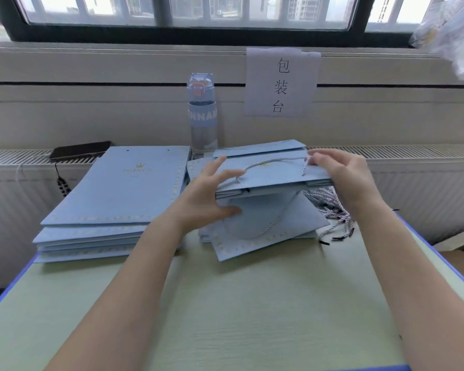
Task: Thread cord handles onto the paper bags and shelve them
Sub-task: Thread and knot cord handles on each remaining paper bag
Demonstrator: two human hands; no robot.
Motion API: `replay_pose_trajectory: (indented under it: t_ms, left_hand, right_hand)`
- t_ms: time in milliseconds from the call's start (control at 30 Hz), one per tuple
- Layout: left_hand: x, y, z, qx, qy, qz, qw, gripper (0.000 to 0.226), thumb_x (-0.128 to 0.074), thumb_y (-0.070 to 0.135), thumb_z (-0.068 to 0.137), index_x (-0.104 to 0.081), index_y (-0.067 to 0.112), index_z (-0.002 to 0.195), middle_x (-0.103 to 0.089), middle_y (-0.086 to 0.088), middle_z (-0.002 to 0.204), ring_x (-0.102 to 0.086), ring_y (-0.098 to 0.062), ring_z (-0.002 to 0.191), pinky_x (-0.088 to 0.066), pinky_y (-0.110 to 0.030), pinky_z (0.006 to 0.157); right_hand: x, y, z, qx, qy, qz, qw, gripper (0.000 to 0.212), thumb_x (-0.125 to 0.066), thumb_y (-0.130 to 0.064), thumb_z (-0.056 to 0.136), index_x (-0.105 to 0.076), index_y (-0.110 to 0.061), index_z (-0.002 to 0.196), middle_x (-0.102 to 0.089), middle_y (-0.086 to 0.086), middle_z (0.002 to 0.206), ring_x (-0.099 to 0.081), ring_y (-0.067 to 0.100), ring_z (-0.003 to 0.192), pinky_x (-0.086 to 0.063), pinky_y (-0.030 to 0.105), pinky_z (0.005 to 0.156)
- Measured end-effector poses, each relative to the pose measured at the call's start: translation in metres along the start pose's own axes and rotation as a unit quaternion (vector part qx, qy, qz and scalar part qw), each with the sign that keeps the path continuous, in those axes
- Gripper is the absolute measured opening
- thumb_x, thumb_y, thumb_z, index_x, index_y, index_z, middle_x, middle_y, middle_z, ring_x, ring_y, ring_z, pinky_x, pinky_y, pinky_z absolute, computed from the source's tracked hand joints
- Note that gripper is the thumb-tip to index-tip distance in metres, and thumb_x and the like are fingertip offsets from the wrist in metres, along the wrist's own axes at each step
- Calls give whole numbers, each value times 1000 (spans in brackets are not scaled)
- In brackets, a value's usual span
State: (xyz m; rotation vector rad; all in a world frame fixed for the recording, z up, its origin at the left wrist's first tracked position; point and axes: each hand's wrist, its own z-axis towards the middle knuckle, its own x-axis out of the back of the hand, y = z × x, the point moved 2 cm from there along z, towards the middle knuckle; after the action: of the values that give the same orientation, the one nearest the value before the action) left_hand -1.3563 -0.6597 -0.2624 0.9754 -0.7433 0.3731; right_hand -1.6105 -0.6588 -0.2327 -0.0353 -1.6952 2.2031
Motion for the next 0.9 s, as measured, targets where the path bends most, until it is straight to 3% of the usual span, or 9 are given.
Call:
replay_pose_trajectory:
  t_ms: [100, 233, 333, 433, 533, 633, 733, 833, 900]
  left_hand:
    - [9, 5, 0, -74, 188, -61, 977, 34, -75, 8, 79, -68, 21, 109, -62, -4, 126, -58, -11, 116, -45, -30, 101]
    - [20, 15, -3, -60, 310, -151, 937, 21, -70, 10, 84, -72, 12, 105, -73, 1, 100, -67, -3, 94, -51, -20, 87]
    - [22, 13, -4, -36, 328, -197, 923, 19, -69, 8, 85, -72, 8, 103, -73, -1, 97, -68, -11, 94, -53, -28, 88]
    - [23, 12, -4, -20, 345, -237, 908, 15, -69, 7, 84, -73, 13, 97, -73, 7, 90, -68, -12, 90, -53, -29, 86]
    - [25, 16, -5, -25, 352, -280, 893, 16, -70, 6, 82, -69, 21, 88, -71, 15, 82, -67, -10, 83, -52, -26, 83]
    - [26, 22, -4, -46, 356, -292, 887, 16, -70, 8, 83, -67, 20, 94, -71, 9, 91, -66, -15, 92, -51, -29, 89]
    - [22, 18, 1, -14, 319, -252, 913, 29, -65, 15, 89, -56, 24, 115, -62, 14, 114, -56, 2, 109, -44, -20, 98]
    - [16, 5, 5, 53, 264, -215, 939, 57, -58, 26, 91, -33, 23, 142, -40, 15, 139, -36, 8, 124, -32, -21, 108]
    - [14, -1, 5, 67, 244, -220, 942, 62, -55, 34, 91, -29, 25, 146, -35, 21, 140, -34, 11, 123, -30, -23, 109]
  right_hand:
    - [6, -7, 2, 73, -13, 161, 984, 42, -67, -56, 71, -70, -21, 95, -71, 2, 99, -62, 19, 100, -44, 36, 96]
    - [3, -7, -5, 173, -43, 153, 972, 61, -69, -69, 65, -63, -28, 110, -68, -7, 106, -60, 16, 104, -47, 34, 95]
    - [-2, -9, -9, 195, -39, 104, 975, 49, -71, -59, 69, -61, -33, 109, -67, -10, 104, -60, 6, 95, -50, 25, 87]
    - [-5, -5, -8, 170, -36, 48, 984, 30, -72, -27, 81, -61, -34, 108, -64, -11, 103, -60, -4, 79, -49, 16, 73]
    - [-5, 7, -3, 141, 4, -47, 989, 19, -65, -18, 88, -66, -20, 107, -65, -14, 90, -52, -2, 51, -42, 16, 57]
    - [-7, 13, -1, 119, 38, -64, 990, 12, -62, -22, 90, -68, -18, 100, -58, -24, 60, -48, -3, 46, -38, 15, 56]
    - [-7, 5, -5, 136, 70, 22, 988, 10, -66, -19, 88, -68, -27, 81, -62, -21, 63, -53, -2, 66, -44, 23, 71]
    - [-7, -8, -10, 159, 98, 132, 973, 25, -62, -10, 89, -65, -26, 70, -58, -19, 55, -48, -7, 57, -39, 9, 59]
    - [-7, -14, -14, 164, 114, 181, 963, 18, -60, -14, 90, -66, -21, 75, -61, -18, 58, -50, -6, 58, -42, 10, 59]
